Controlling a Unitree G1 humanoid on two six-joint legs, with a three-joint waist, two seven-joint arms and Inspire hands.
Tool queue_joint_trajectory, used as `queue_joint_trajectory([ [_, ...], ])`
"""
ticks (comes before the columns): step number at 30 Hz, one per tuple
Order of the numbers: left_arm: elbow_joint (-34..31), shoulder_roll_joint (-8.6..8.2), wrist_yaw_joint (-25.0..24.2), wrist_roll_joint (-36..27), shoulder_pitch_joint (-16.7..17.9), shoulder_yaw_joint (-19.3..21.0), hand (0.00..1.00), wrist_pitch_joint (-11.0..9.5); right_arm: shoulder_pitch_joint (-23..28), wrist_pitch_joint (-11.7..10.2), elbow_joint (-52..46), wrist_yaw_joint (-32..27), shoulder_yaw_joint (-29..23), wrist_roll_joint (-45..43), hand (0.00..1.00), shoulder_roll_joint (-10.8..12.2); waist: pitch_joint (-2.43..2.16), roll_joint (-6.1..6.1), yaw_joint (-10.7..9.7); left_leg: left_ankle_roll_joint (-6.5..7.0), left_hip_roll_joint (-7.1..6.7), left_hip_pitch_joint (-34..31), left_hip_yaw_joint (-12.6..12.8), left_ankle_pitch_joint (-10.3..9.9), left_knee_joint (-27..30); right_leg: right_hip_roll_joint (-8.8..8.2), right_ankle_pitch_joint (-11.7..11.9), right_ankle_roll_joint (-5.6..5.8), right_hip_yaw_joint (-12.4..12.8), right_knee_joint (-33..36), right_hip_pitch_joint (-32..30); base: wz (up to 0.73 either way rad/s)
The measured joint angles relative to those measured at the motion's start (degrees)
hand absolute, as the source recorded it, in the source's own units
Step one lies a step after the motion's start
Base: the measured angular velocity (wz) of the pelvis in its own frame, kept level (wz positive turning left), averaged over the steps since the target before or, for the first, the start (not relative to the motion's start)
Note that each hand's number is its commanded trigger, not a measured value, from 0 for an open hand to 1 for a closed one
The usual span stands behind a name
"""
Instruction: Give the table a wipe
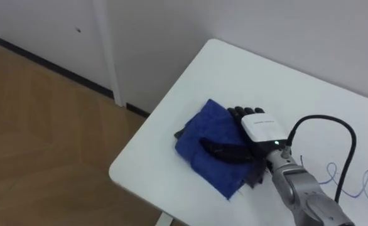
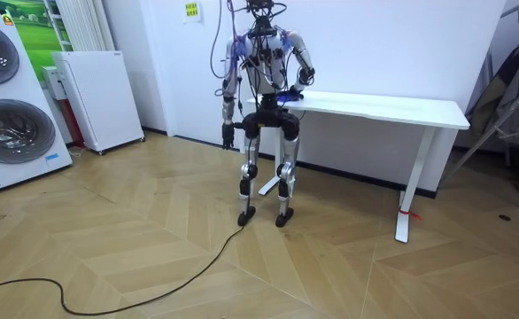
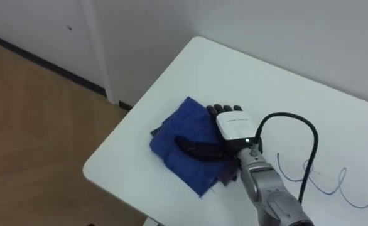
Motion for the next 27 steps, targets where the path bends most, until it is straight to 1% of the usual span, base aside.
queue_joint_trajectory([
  [1,0.06,-0.07,0.0,0.01,0.01,-0.07,0.0,0.0,0.05,-0.03,0.44,-0.07,0.0,-0.01,0.0,0.04,0.03,0.07,0.01,0.11,0.04,-0.01,0.74,0.0,0.04,-0.02,-0.02,-0.02,0.01,0.03,0.0,0.0],
  [4,0.09,-0.06,0.0,0.03,0.08,-0.08,0.0,0.01,0.07,0.35,0.99,-0.16,-0.04,-0.01,0.0,0.04,-0.01,0.2,0.14,0.27,0.05,-0.04,1.34,-0.02,0.21,-0.02,-0.09,0.01,0.22,0.1,0.01,0.0],
  [8,0.19,-0.09,0.0,0.03,0.11,-0.21,0.0,0.08,0.68,0.36,1.01,-0.93,-0.04,0.09,0.0,0.03,-0.08,0.26,0.19,0.4,0.06,-0.11,1.33,-0.1,0.46,0.03,-0.08,0.0,0.2,0.18,0.16,0.01],
  [11,0.18,-0.1,0.0,0.04,0.1,-0.28,0.0,0.1,0.74,0.22,0.98,-1.34,-0.03,0.07,0.0,0.03,-0.24,0.41,0.14,0.4,0.06,-0.19,1.37,-0.1,0.46,0.05,-0.07,0.0,0.2,0.17,0.11,0.0],
  [13,0.19,-0.11,-0.01,0.04,0.1,-0.13,0.0,0.16,1.32,0.21,0.31,-1.39,-0.04,-0.01,0.0,0.02,-0.46,0.37,0.15,0.4,0.07,-0.14,1.66,-0.1,0.55,0.05,-0.07,-0.01,0.34,0.18,0.13,-0.02],
  [19,0.23,-0.1,0.01,-0.1,-0.23,-0.2,0.0,-0.09,2.78,-0.25,-2.07,-1.22,0.24,-0.08,0.0,0.0,-0.51,0.36,-0.06,0.4,0.07,0.0,2.98,-0.1,0.74,0.05,-0.07,-0.01,1.15,0.07,0.08,-0.07],
  [20,0.24,-0.11,0.01,-0.1,-0.23,-0.3,0.0,-0.13,2.78,-0.28,-2.11,-1.22,0.27,-0.1,0.19,0.0,-0.51,0.36,-0.02,0.4,0.09,-0.01,3.28,-0.1,0.75,0.08,-0.07,-0.01,1.3,0.07,-0.01,-0.09],
  [21,0.4,-0.14,0.01,-0.11,-0.25,-0.31,0.0,-0.36,2.78,-0.31,-2.17,-1.22,0.27,-0.09,0.73,0.0,-0.55,0.26,-0.07,0.4,0.1,-0.01,3.53,-0.1,0.74,0.07,-0.07,-0.01,1.38,0.09,-0.04,-0.05],
  [22,0.43,-0.13,0.01,-0.1,-0.26,-0.31,0.0,-0.42,2.82,-0.35,-2.17,-1.22,0.28,-0.09,0.82,0.0,-0.51,0.27,-0.11,0.4,0.09,-0.02,3.56,-0.1,0.73,0.06,-0.07,-0.01,1.38,0.09,-0.04,0.0],
  [23,0.43,-0.13,0.01,-0.09,-0.3,-0.32,0.0,-0.43,2.82,-0.33,-2.17,-1.22,0.28,-0.09,1.0,0.0,-0.48,0.25,-0.14,0.4,0.09,0.0,3.58,-0.1,0.73,0.06,-0.07,-0.01,1.45,0.09,-0.06,0.0],
  [27,0.88,-0.11,0.01,-0.2,-0.33,-0.55,0.0,-0.56,2.71,-0.34,-2.56,-3.56,0.21,-0.09,1.0,0.0,-0.44,-0.16,-0.2,0.4,0.09,0.26,3.64,-0.1,0.72,0.06,-0.07,0.0,1.52,0.1,0.11,0.0],
])
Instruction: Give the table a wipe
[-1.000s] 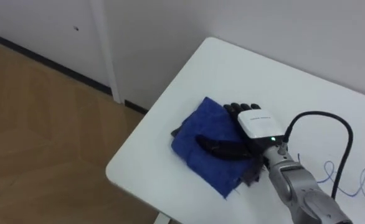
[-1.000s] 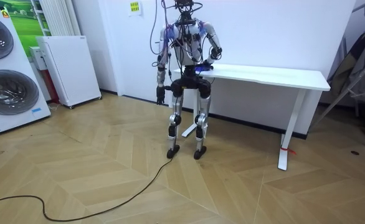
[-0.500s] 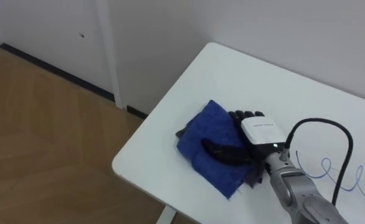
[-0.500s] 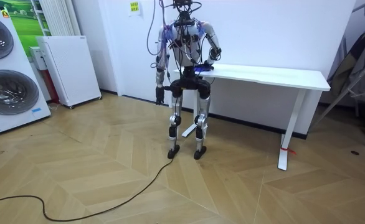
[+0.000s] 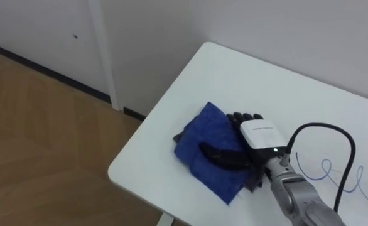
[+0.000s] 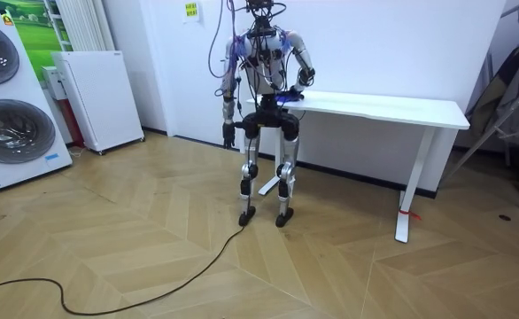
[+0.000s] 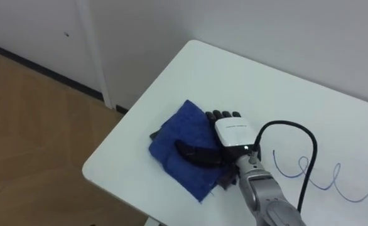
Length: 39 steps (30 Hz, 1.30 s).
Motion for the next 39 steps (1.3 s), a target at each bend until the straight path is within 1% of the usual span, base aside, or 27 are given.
queue_joint_trajectory([
  [2,0.62,0.0,0.0,0.02,-0.01,-0.02,0.0,-0.14,-0.18,-0.28,-0.68,-1.02,-0.06,0.04,1.0,0.0,0.09,-0.12,0.0,0.0,0.0,0.47,0.01,0.0,-0.07,0.01,0.0,0.01,0.09,-0.15,0.5,0.0],
  [4,0.83,0.0,0.0,0.11,-0.05,-0.02,0.0,-0.25,-0.1,-1.83,-1.35,-1.73,-0.04,0.23,1.0,0.0,0.12,-0.32,-0.03,0.0,-0.02,0.76,0.01,-0.01,-0.11,-0.01,-0.05,0.07,0.2,-0.2,0.83,0.0],
  [6,0.83,-0.01,0.0,0.13,-0.16,-0.02,0.0,-0.43,0.37,-2.86,-2.21,-2.25,0.22,0.23,1.0,0.01,0.17,-0.38,-0.04,0.0,-0.02,0.78,0.01,-0.01,-0.15,0.02,-0.04,0.07,0.23,-0.17,0.83,0.02],
  [10,0.83,0.02,0.01,0.14,-0.64,-0.01,0.0,-0.51,0.16,-3.27,-0.89,-4.23,0.14,0.08,1.0,0.02,0.26,-0.26,0.02,0.19,-0.02,0.69,0.0,-0.12,-0.3,0.0,-0.07,0.11,0.18,-0.09,0.69,0.08],
  [13,0.97,0.03,0.06,0.18,-0.66,-0.01,0.0,-0.49,0.29,-4.84,-0.89,-5.88,0.15,0.09,1.0,0.29,0.28,-0.25,0.0,0.23,-0.01,0.56,-0.03,-0.15,-0.4,0.03,-0.07,0.12,0.14,-0.01,0.76,0.02],
  [14,0.97,0.02,0.07,0.18,-0.67,-0.01,0.0,-0.49,0.3,-5.0,-1.07,-6.03,0.16,0.09,1.0,0.32,0.28,-0.25,-0.01,0.23,-0.01,0.53,-0.05,-0.15,-0.39,0.02,-0.07,0.13,0.16,0.01,0.76,0.0],
  [17,0.95,0.07,0.09,0.18,-0.84,-0.02,0.0,-0.42,0.45,-5.02,-1.52,-6.04,0.15,0.07,1.0,0.31,0.29,-0.29,-0.36,0.24,-0.03,0.32,-0.11,-0.15,-0.3,-0.01,-0.07,0.13,0.18,-0.01,0.67,0.02],
  [19,0.91,0.07,0.09,0.18,-1.21,-0.02,0.0,-0.42,0.63,-5.42,-1.74,-6.28,0.11,0.06,1.0,0.33,0.28,-0.25,-1.53,0.24,-0.07,0.15,-0.09,-0.15,-0.25,-0.03,-0.07,0.13,0.39,-0.01,0.69,0.1],
  [25,0.93,0.11,0.28,-0.05,-2.39,-0.03,0.0,-0.41,0.91,-6.36,-1.95,-6.58,0.08,0.61,1.0,0.34,0.2,0.06,-2.96,0.24,-0.13,-0.02,0.26,-0.15,-0.12,-0.14,-0.1,0.17,0.27,-0.2,0.64,0.01],
  [26,0.93,0.11,0.32,-0.09,-2.4,-0.03,0.0,-0.4,0.94,-6.36,-1.92,-6.59,0.08,0.96,1.0,0.33,0.18,0.1,-3.02,0.24,-0.14,0.0,0.3,-0.15,-0.09,-0.14,-0.1,0.17,0.28,-0.21,0.65,0.0],
  [28,1.01,0.1,0.56,-0.76,-2.38,-0.08,0.0,-0.06,0.97,-6.36,-1.4,-6.86,0.07,2.54,1.0,0.33,0.14,0.3,-3.08,0.24,-0.11,0.06,1.13,-0.15,0.03,-0.17,-0.1,0.18,0.39,-0.2,0.68,-0.05],
  [32,1.51,0.07,0.74,-0.94,-2.36,-0.09,0.0,0.2,1.01,-6.36,-0.38,-7.17,-0.24,4.27,1.0,0.33,-0.05,0.75,-3.23,0.24,-0.16,0.08,1.25,-0.14,0.16,-0.28,-0.12,0.21,0.29,-0.17,0.74,0.0],
  [34,1.52,-0.06,0.73,-0.92,-2.12,-0.07,0.0,0.61,1.17,-6.24,-0.28,-7.16,-0.44,4.46,1.0,0.53,-0.32,1.23,-3.05,0.25,-0.15,0.28,1.39,-0.14,0.16,-0.26,-0.12,0.22,0.45,-0.14,0.78,0.0],
  [35,1.53,-0.09,0.72,-0.93,-2.05,-0.07,0.0,0.71,1.19,-6.13,-0.21,-7.16,-0.44,4.51,1.0,0.65,-0.37,1.36,-3.02,0.25,-0.15,0.37,1.42,-0.15,0.16,-0.26,-0.12,0.22,0.45,-0.13,0.75,0.0],
  [37,1.38,-0.31,0.73,-0.85,-2.02,0.19,0.0,1.38,1.19,-5.55,-0.04,-7.0,-0.73,4.72,1.0,1.38,-0.36,1.75,-2.94,0.24,-0.08,0.67,1.67,-0.14,0.15,-0.2,-0.15,0.25,0.77,-0.04,0.7,-0.04],
  [39,1.03,-0.53,0.9,-0.85,-2.03,0.18,0.0,1.71,1.15,-5.56,0.68,-7.04,-1.26,6.38,1.0,1.84,-0.34,1.82,-2.94,0.24,-0.06,0.57,1.78,-0.14,0.18,-0.1,-0.15,0.24,1.57,0.04,0.58,-0.03],
])
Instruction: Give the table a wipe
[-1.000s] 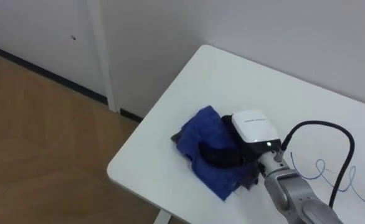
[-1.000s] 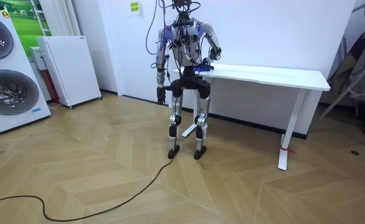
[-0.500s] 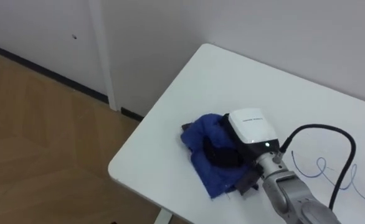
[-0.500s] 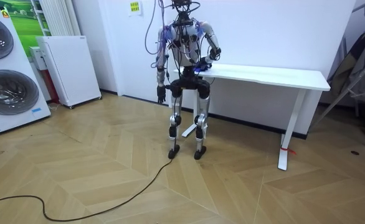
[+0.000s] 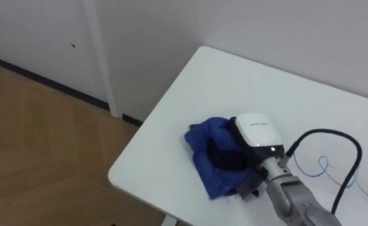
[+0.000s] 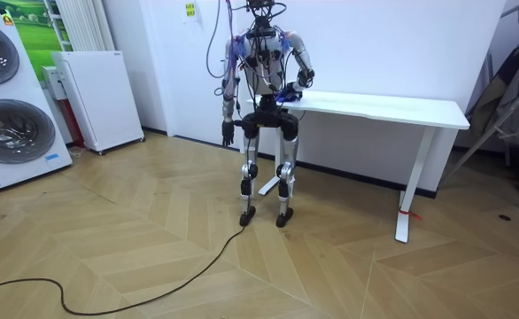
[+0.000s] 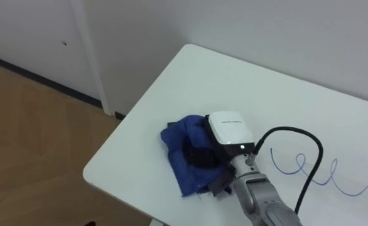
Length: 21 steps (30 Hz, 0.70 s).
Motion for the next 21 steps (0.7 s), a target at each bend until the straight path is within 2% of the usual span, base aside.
queue_joint_trajectory([
  [5,-0.78,-0.24,0.55,-0.07,-0.04,0.92,0.0,0.5,0.55,-0.54,2.53,0.33,-3.9,6.9,1.0,0.36,-0.21,-0.52,-1.43,0.01,-0.08,-0.4,0.52,0.01,0.26,-0.09,-0.04,0.06,0.41,0.02,-0.25,0.07],
  [8,-0.34,0.13,0.72,0.31,0.34,3.08,0.0,1.06,1.87,-1.37,7.05,-1.19,-9.68,11.4,1.0,0.33,-0.34,-0.8,-2.32,0.02,-0.06,-0.07,1.28,0.01,0.46,-0.16,-0.02,0.09,0.47,-0.37,0.52,0.05],
  [10,-0.3,0.28,0.88,0.34,1.31,5.62,0.0,1.08,2.97,-2.61,11.58,-3.08,-16.09,14.62,1.0,0.25,-0.4,-0.93,-3.96,0.02,-0.26,0.15,1.77,0.02,0.61,-0.41,-0.14,0.27,0.44,-1.03,1.28,0.2],
  [13,-0.06,0.78,1.67,0.46,2.89,8.65,0.0,1.05,3.65,-2.99,18.02,-5.05,-24.04,19.07,1.0,-0.43,-0.51,-1.11,-5.08,0.03,-0.49,0.52,1.88,0.02,0.63,-0.63,-0.26,0.48,0.35,-1.06,1.62,0.01],
  [16,0.44,1.85,1.87,0.57,4.32,11.9,0.0,1.73,4.27,-3.02,23.37,-5.78,-29.49,21.14,1.0,-2.47,-0.79,-1.71,-5.5,0.03,-0.55,1.27,2.36,0.02,0.59,-0.65,-0.31,0.58,0.57,-1.1,2.38,-0.05],
  [19,0.35,2.02,2.03,1.88,5.34,14.47,0.0,2.28,4.09,-2.99,27.65,-5.56,-35.76,21.39,1.0,-3.07,-0.77,-1.98,-6.7,0.03,-0.54,1.44,2.85,0.02,0.61,-0.6,-0.31,0.59,1.58,-1.04,2.61,0.03],
  [21,0.34,2.02,2.03,2.75,5.65,14.5,0.0,2.73,4.29,-2.99,29.12,-5.45,-37.39,22.07,1.0,-3.67,-0.75,-1.96,-7.31,0.03,-0.49,1.54,3.25,0.02,0.67,-0.62,-0.33,0.61,1.53,-0.86,2.61,0.0],
])
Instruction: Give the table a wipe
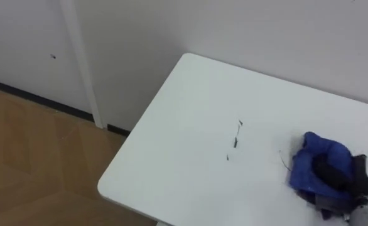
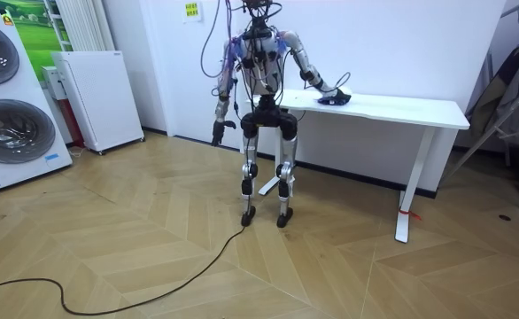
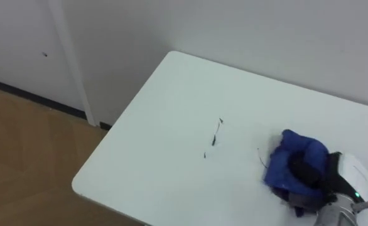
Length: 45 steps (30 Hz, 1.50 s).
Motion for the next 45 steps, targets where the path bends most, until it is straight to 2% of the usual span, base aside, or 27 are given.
queue_joint_trajectory([
  [5,-0.02,-0.14,-0.02,-0.64,-0.74,-0.77,0.0,0.42,0.42,0.01,0.51,0.5,-0.11,0.26,1.0,-0.49,0.07,-0.03,-2.0,0.01,0.17,0.13,0.55,-0.01,0.12,0.04,-0.27,-0.08,-0.39,0.01,0.14,0.01],
  [9,-0.01,-0.28,-0.01,-0.72,-1.08,-2.01,0.0,0.08,-1.38,1.09,-1.29,1.97,0.11,-0.11,1.0,-0.51,0.15,0.52,-1.79,0.5,0.45,0.44,1.2,-0.37,-0.29,0.44,-0.34,-0.18,0.47,1.0,-0.46,-0.11],
  [11,0.04,-0.49,-0.01,-0.71,-1.11,-2.9,0.0,0.12,-2.44,2.88,-2.95,2.94,0.93,-1.89,1.0,-0.42,0.19,0.63,-1.28,0.61,0.53,0.57,1.34,-0.46,-0.64,0.77,-0.32,-0.21,1.32,1.1,-0.73,-0.24],
  [13,0.04,-0.95,-0.01,-1.95,-1.2,-3.44,0.0,0.23,-3.35,6.56,-6.57,4.37,3.85,-4.81,1.0,-0.29,0.24,0.7,-0.07,0.61,0.56,0.36,1.51,-0.46,-0.81,1.12,-0.33,-0.45,2.8,2.74,-2.34,-0.4],
  [14,0.04,-1.13,-0.01,-2.39,-1.32,-3.49,0.0,0.23,-3.38,7.49,-7.86,4.77,4.63,-5.75,1.0,-0.35,0.29,0.74,0.15,0.61,0.55,0.23,1.55,-0.46,-0.86,1.17,-0.33,-0.45,3.05,3.04,-2.72,-0.43],
  [16,0.04,-1.6,-0.01,-2.76,-2.4,-4.84,0.0,0.26,-3.48,10.41,-13.38,6.07,8.39,-11.68,1.0,-0.35,0.75,0.73,1.16,0.61,0.53,-0.49,1.57,-0.45,-0.82,1.31,-0.23,-0.65,3.57,3.82,-4.11,-0.34],
  [17,0.07,-1.79,0.02,-2.77,-2.78,-4.97,0.0,0.25,-3.54,10.89,-14.48,6.42,9.63,-12.91,1.0,-0.38,0.82,0.63,1.37,0.61,0.54,-0.61,1.59,-0.45,-0.82,1.33,-0.18,-0.7,3.64,3.92,-4.4,-0.25],
  [18,0.5,-1.87,0.02,-2.95,-3.87,-5.85,0.0,0.1,-3.81,12.03,-16.53,7.24,12.06,-14.5,1.0,-0.28,1.16,0.51,2.39,0.61,0.56,-0.55,1.53,-0.44,-0.73,1.42,-0.16,-0.74,3.8,4.19,-4.63,-0.21],
  [19,1.29,-1.86,0.03,-3.02,-4.84,-6.48,0.0,0.08,-5.25,12.91,-17.26,7.94,15.2,-16.66,1.0,0.14,1.29,0.25,2.88,0.61,0.62,-0.54,1.41,-0.45,-0.65,1.5,-0.15,-0.78,3.83,4.41,-4.81,-0.19],
  [21,2.45,-1.83,0.18,-3.49,-6.08,-8.19,0.0,0.03,-8.51,13.62,-17.47,9.29,18.9,-20.32,1.0,0.81,1.32,0.04,3.1,0.61,0.62,-0.92,1.4,-0.45,-0.74,1.67,-0.19,-0.84,4.31,4.65,-5.5,-0.07],
  [22,3.05,-1.84,0.19,-4.33,-6.46,-9.28,0.0,-0.02,-9.8,13.71,-17.53,9.92,20.69,-20.87,1.0,1.03,1.45,0.0,3.85,0.61,0.62,-1.03,1.37,-0.45,-0.75,1.77,-0.17,-0.83,4.57,4.55,-5.59,0.0],
  [25,2.56,-1.79,0.55,-5.02,-5.76,-9.79,0.0,-0.07,-9.84,13.87,-18.38,10.58,21.18,-19.06,1.0,1.35,1.29,-0.27,5.51,0.61,0.58,-0.99,1.14,-0.45,-0.95,1.66,-0.24,-0.72,4.16,4.34,-5.43,0.07],
  [27,2.07,-1.61,1.06,-5.13,-4.04,-9.66,0.0,0.32,-9.44,13.6,-18.17,9.67,20.8,-17.05,1.0,1.3,1.26,-0.27,5.67,0.6,0.6,-1.07,1.15,-0.45,-0.96,1.53,-0.2,-0.7,3.68,3.68,-5.07,0.11],
  [29,2.15,-1.42,1.16,-5.02,-2.62,-9.56,0.0,0.38,-7.79,11.97,-16.63,7.28,20.2,-14.8,1.0,1.01,1.19,-0.25,5.25,0.6,0.53,-0.75,1.14,-0.45,-0.79,1.27,-0.21,-0.68,2.88,3.23,-4.32,0.23],
  [31,2.29,-1.38,1.22,-4.99,-1.42,-8.95,0.0,0.16,-5.63,8.07,-13.69,4.69,17.33,-10.89,1.0,1.03,1.01,-0.07,4.28,0.6,0.43,-0.32,1.13,-0.45,-0.62,0.88,-0.25,-0.59,1.73,2.37,-3.21,0.29],
  [34,2.26,-1.29,1.21,-4.24,-0.56,-6.15,0.0,-0.82,-3.65,4.47,-9.31,2.66,11.79,-6.84,1.0,1.05,0.84,0.17,3.07,0.6,0.27,0.1,1.13,-0.45,-0.5,0.64,-0.22,-0.26,1.71,1.36,-1.71,0.32],
  [35,2.25,-1.29,1.21,-3.84,-0.44,-5.4,0.0,-0.83,-3.18,4.05,-8.69,2.37,10.78,-5.8,1.0,1.05,0.82,0.17,2.7,0.61,0.21,0.15,1.13,-0.45,-0.43,0.56,-0.29,-0.15,1.73,1.19,-1.39,0.3],
  [39,2.24,-1.18,1.19,-2.31,-0.07,-2.57,0.0,-0.55,-0.43,1.84,-3.24,1.17,0.97,1.92,1.0,0.93,0.02,0.56,0.16,0.71,-0.16,0.12,1.4,-0.51,-0.21,0.02,-0.58,0.27,1.42,0.77,-0.6,0.22],
  [42,1.84,-1.08,1.19,-2.25,0.0,-0.38,0.0,-0.45,0.16,1.49,0.34,0.08,-3.06,3.3,1.0,0.09,-0.17,0.46,-1.98,1.03,-0.27,0.59,1.37,-0.7,-0.02,0.05,-0.6,0.33,1.96,0.81,0.1,0.05],
  [45,1.76,-1.08,1.19,-2.31,-1.15,1.14,0.0,-0.66,0.88,1.49,3.5,0.0,-6.61,4.7,1.0,-1.33,-0.24,0.31,-2.89,1.33,-0.28,0.72,1.63,-0.88,0.05,0.07,-0.56,0.38,2.28,0.94,0.35,-0.06],
])
